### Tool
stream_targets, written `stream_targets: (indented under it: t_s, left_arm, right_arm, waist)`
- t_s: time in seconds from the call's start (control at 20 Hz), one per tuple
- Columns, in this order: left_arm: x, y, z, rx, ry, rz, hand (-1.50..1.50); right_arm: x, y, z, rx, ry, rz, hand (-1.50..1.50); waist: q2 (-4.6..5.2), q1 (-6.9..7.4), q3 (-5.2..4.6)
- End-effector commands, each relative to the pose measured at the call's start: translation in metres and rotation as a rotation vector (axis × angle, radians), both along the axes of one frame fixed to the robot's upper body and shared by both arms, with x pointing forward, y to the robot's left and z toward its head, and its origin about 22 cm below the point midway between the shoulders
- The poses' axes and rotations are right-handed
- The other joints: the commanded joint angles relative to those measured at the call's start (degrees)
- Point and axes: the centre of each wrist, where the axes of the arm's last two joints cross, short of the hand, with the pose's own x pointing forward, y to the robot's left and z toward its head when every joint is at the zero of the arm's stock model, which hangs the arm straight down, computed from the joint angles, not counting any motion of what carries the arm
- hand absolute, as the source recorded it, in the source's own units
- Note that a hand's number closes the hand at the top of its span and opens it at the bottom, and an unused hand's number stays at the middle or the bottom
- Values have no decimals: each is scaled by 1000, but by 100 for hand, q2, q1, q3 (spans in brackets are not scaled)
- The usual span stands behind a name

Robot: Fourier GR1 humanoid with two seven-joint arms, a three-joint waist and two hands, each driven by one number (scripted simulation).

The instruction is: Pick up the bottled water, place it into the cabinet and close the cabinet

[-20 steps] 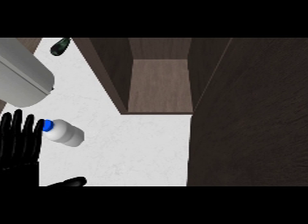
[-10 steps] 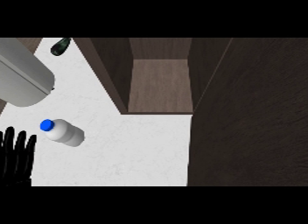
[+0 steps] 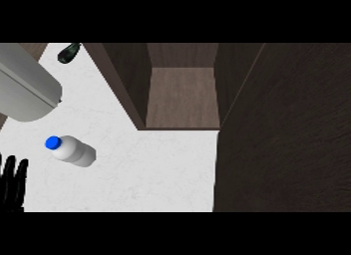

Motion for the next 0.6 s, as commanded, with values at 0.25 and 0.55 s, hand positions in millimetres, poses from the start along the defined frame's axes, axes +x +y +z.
stream_targets:
  t_s: [0.25, 0.55]
  left_arm:
    - [6, 48, -19, 46, 32, 47, -150]
    - [22, 37, -50, 91, 73, 24, -150]
  right_arm:
    - [-22, -4, -7, 11, -8, 17, -150]
    - [-6, 18, -3, 1, 1, 14, -150]
  waist:
    - [-2, -29, 2]
    - [5, -10, 0]
